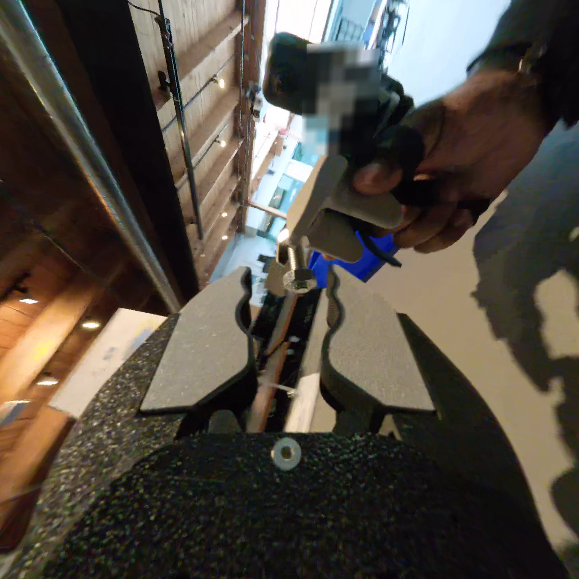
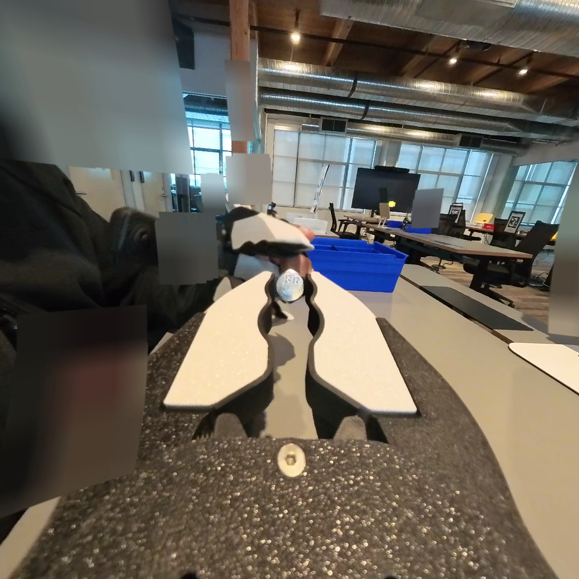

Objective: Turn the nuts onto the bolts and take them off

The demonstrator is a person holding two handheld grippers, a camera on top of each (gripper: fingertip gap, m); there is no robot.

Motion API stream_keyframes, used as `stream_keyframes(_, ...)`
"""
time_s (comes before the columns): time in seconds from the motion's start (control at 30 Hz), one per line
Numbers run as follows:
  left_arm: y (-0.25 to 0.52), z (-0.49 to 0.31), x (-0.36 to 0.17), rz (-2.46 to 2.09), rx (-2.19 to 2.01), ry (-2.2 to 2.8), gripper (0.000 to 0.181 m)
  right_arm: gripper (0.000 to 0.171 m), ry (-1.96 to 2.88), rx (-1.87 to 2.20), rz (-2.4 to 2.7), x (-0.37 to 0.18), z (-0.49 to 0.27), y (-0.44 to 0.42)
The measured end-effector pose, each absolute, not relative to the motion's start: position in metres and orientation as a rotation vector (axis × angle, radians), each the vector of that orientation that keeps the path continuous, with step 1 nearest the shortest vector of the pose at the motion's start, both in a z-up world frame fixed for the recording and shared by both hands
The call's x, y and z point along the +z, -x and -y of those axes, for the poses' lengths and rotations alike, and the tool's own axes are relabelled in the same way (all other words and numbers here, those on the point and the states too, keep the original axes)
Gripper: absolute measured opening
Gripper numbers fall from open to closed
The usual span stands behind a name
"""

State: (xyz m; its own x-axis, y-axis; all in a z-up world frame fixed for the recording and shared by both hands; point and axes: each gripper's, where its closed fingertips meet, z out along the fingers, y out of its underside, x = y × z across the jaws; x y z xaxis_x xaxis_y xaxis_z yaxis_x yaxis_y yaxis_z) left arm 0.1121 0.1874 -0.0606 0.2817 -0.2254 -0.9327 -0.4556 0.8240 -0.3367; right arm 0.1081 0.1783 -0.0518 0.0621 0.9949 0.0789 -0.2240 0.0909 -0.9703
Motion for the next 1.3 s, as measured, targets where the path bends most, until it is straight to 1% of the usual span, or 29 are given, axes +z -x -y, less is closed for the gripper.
stream_keyframes(0.03,-0.113,-0.186,-0.062,-1.311,0.046,0.674,0.052,0.018,1.004,1.21,1.04,-0.052,-0.179,-0.108)
stream_keyframes(0.07,-0.116,-0.181,-0.064,-1.327,-0.115,0.719,0.063,0.018,1.004,1.212,1.036,-0.052,-0.179,-0.109)
stream_keyframes(0.1,-0.117,-0.179,-0.064,-1.317,-0.266,0.77,0.068,0.018,1.004,1.211,1.035,-0.051,-0.179,-0.109)
stream_keyframes(0.2,-0.118,-0.182,-0.067,-1.278,-0.613,0.949,0.07,0.018,1.001,1.206,1.035,-0.05,-0.179,-0.109)
stream_keyframes(0.37,-0.116,-0.18,-0.065,-1.196,-1.035,1.078,0.057,0.018,1.001,1.207,1.034,-0.05,-0.179,-0.11)
stream_keyframes(0.47,-0.117,-0.176,-0.067,-1.191,-1.196,1.121,0.039,0.018,1.003,1.208,1.039,-0.051,-0.179,-0.109)
stream_keyframes(0.5,-0.117,-0.174,-0.068,-1.203,-1.234,1.125,0.026,0.018,1.003,1.208,1.043,-0.051,-0.178,-0.109)
stream_keyframes(0.53,-0.117,-0.175,-0.069,-1.198,-1.237,1.135,0.019,0.018,0.999,1.211,1.049,-0.052,-0.177,-0.108)
stream_keyframes(0.6,-0.115,-0.178,-0.07,-1.215,-1.13,1.117,0.017,0.018,1.006,1.198,1.051,-0.053,-0.178,-0.107)
stream_keyframes(0.67,-0.115,-0.181,-0.071,-1.262,-0.846,1.051,0.017,0.018,1.014,1.197,1.048,-0.053,-0.179,-0.107)
stream_keyframes(0.77,-0.114,-0.187,-0.072,-1.337,-0.26,0.878,0.018,0.018,1.018,1.192,1.048,-0.055,-0.18,-0.107)
stream_keyframes(0.83,-0.112,-0.188,-0.07,-1.346,-0.044,0.803,0.018,0.018,1.023,1.195,1.045,-0.056,-0.181,-0.106)
stream_keyframes(1.0,-0.109,-0.189,-0.073,-1.359,-0.078,0.826,0.018,0.019,1.027,1.162,1.066,-0.059,-0.181,-0.103)
stream_keyframes(1.1,-0.104,-0.195,-0.076,-1.372,-0.083,0.865,0.018,0.036,1.031,1.087,1.107,-0.061,-0.184,-0.104)
stream_keyframes(1.3,-0.101,-0.196,-0.093,-1.497,-0.081,0.87,0.017,0.047,1.016,0.74,1.321,-0.086,-0.193,-0.113)
